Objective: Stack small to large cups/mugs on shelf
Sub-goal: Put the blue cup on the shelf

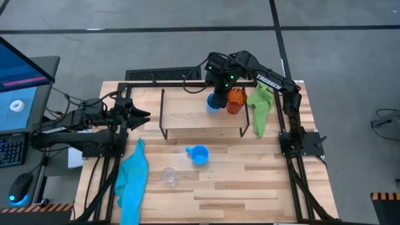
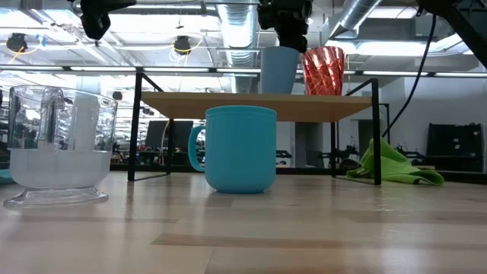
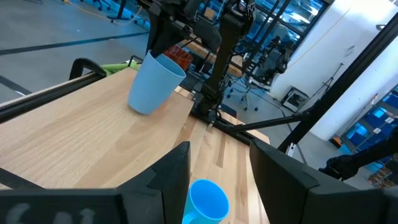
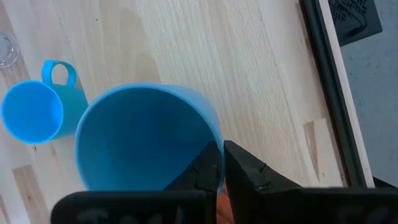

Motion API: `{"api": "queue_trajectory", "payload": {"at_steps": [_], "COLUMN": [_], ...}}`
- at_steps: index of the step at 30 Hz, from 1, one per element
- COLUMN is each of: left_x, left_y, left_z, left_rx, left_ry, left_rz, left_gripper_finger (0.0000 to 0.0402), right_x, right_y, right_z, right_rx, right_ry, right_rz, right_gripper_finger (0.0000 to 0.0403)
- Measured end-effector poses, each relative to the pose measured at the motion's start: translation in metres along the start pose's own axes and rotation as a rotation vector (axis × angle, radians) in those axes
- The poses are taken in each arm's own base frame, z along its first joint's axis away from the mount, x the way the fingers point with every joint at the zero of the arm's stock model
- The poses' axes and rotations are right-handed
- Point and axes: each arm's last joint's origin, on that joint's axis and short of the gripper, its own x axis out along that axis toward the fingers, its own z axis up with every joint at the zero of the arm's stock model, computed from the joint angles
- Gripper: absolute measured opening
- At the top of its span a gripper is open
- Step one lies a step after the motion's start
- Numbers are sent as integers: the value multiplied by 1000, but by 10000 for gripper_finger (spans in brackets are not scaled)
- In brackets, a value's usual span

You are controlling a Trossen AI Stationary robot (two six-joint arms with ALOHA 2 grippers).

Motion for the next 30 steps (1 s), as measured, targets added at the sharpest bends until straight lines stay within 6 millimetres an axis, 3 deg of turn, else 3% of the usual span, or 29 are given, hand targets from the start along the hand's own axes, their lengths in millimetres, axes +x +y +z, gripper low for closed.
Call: {"api": "queue_trajectory", "payload": {"at_steps": [30], "left_x": [0], "left_y": [0], "left_z": [0], "left_rx": [0], "left_ry": [0], "left_rz": [0], "left_gripper_finger": [158], "right_x": [0], "right_y": [-1], "right_z": [0], "right_rx": [15], "right_ry": [-1], "right_rz": [5], "right_gripper_finger": [50]}}
